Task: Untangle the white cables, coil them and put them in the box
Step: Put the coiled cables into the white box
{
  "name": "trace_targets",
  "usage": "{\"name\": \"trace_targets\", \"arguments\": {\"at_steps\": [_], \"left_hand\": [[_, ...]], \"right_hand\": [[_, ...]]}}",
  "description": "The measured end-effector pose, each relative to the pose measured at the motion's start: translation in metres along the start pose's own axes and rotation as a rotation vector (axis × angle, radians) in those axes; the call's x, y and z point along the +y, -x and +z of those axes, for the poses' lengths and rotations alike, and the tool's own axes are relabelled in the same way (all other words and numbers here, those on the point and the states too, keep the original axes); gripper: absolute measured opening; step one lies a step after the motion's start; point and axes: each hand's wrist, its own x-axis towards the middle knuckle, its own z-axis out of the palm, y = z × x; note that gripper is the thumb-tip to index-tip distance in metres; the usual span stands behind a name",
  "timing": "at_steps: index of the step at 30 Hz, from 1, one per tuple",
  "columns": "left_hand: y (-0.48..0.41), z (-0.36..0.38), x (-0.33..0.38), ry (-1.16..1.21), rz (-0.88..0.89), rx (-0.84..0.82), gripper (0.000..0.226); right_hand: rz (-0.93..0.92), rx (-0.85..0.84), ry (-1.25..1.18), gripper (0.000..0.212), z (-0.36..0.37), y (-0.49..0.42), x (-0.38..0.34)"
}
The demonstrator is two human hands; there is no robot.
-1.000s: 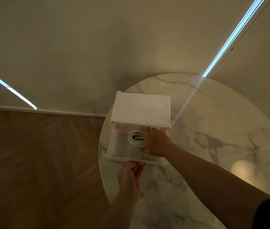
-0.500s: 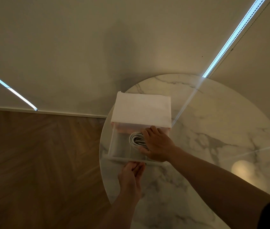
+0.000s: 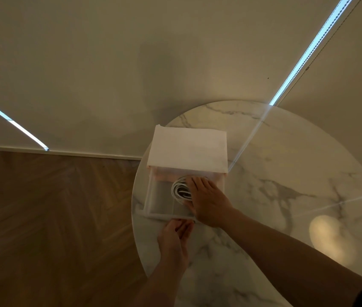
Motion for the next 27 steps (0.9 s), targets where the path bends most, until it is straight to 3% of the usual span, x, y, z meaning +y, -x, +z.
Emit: {"name": "trace_targets", "arguments": {"at_steps": [27], "left_hand": [[0.003,0.003,0.0,-0.026,0.026,0.005,0.021]], "right_hand": [[0.023,-0.081,-0.022,0.06,0.001,0.009,-0.004]]}}
